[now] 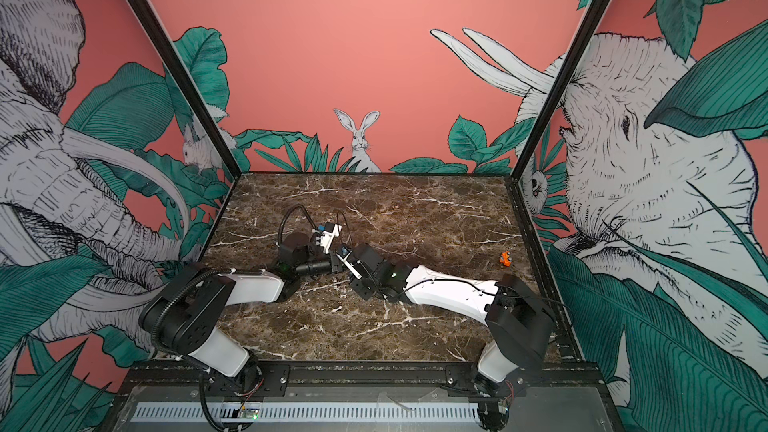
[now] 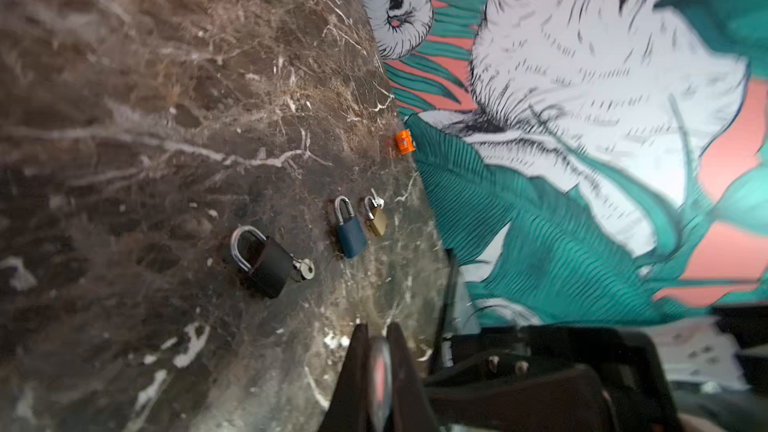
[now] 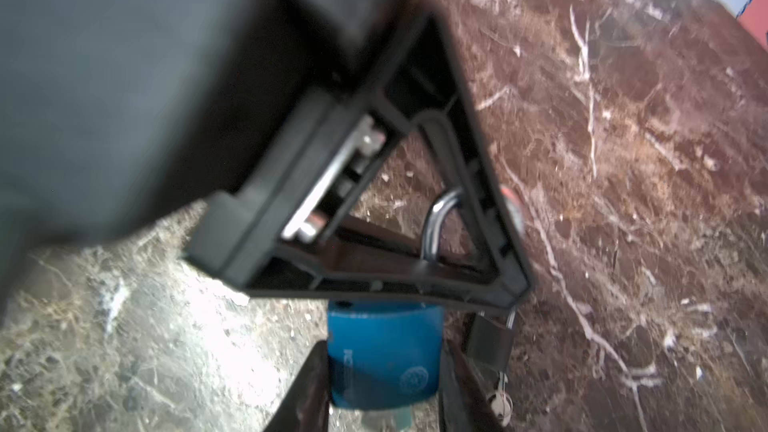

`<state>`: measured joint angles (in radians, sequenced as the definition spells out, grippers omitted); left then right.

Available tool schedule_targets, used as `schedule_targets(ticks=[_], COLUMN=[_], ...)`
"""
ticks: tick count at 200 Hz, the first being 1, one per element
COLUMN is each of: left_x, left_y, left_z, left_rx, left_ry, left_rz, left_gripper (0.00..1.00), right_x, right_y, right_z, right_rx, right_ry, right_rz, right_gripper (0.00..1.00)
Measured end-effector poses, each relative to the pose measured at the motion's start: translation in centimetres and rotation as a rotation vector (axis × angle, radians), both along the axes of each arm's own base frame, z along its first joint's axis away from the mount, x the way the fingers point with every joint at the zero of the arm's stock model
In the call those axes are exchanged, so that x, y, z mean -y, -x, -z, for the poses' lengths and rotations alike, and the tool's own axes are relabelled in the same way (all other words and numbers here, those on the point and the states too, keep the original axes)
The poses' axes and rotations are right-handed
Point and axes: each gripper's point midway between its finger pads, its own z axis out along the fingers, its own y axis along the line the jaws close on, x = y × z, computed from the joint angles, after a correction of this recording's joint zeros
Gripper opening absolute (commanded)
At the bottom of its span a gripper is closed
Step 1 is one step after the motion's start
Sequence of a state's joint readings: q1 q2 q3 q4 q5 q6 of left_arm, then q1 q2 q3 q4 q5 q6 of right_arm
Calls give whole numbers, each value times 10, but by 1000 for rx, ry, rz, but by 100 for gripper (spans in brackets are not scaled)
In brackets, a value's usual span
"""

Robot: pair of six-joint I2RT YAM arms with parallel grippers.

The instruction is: Lock with the key

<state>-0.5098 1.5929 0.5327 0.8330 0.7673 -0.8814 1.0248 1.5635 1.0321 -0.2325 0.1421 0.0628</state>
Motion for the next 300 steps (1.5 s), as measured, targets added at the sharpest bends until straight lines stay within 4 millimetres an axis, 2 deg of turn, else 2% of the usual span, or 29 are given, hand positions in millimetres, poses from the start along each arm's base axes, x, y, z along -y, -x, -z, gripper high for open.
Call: schedule_targets(ticks=[16, 55, 66, 77, 104, 120, 139, 166, 203, 231, 252, 277, 300], left_x=[1, 3, 3, 3, 1, 0, -2, -6, -10, -11, -12, -12, -10], left_y=[-2, -3, -4, -6, -14, -20, -26, -33, -34, -32, -34, -36, -40], left_z=[1, -1, -1, -1, -7, -16, -33, -63, -99, -114, -114, -105, -97], left_rx=[0, 5, 3, -5, -32, -48, -65, -71, -12, 40, 52, 37, 22], left_ry=[3, 12, 11, 11, 41, 76, 137, 225, 251, 224, 192, 158, 129], left_rz=[3, 6, -3, -14, -62, -101, -147, -205, -234, -238, -246, -253, -256], left_gripper=[0, 0, 0, 0, 0, 0, 0, 0, 0, 0, 0, 0, 0], right_x=[1, 7, 12, 20, 41, 56, 68, 69, 72, 76, 80, 79, 75], right_y=[-2, -5, -7, -11, -28, -37, -40, -39, -43, -45, -44, -47, -53], right_z=[-1, -3, -12, -25, -66, -83, -91, -95, -97, -87, -75, -68, -59], right_rx=[6, -5, -10, -10, 0, 14, 36, 65, 101, 119, 115, 113, 86], right_ry=[1, -32, -84, -152, -375, -482, -541, -537, -515, -509, -485, -461, -433], right_rz=[8, 32, 48, 73, 141, 180, 198, 175, 175, 196, 210, 212, 207], right_gripper=[22, 47, 55, 58, 56, 53, 53, 53, 55, 56, 56, 56, 53])
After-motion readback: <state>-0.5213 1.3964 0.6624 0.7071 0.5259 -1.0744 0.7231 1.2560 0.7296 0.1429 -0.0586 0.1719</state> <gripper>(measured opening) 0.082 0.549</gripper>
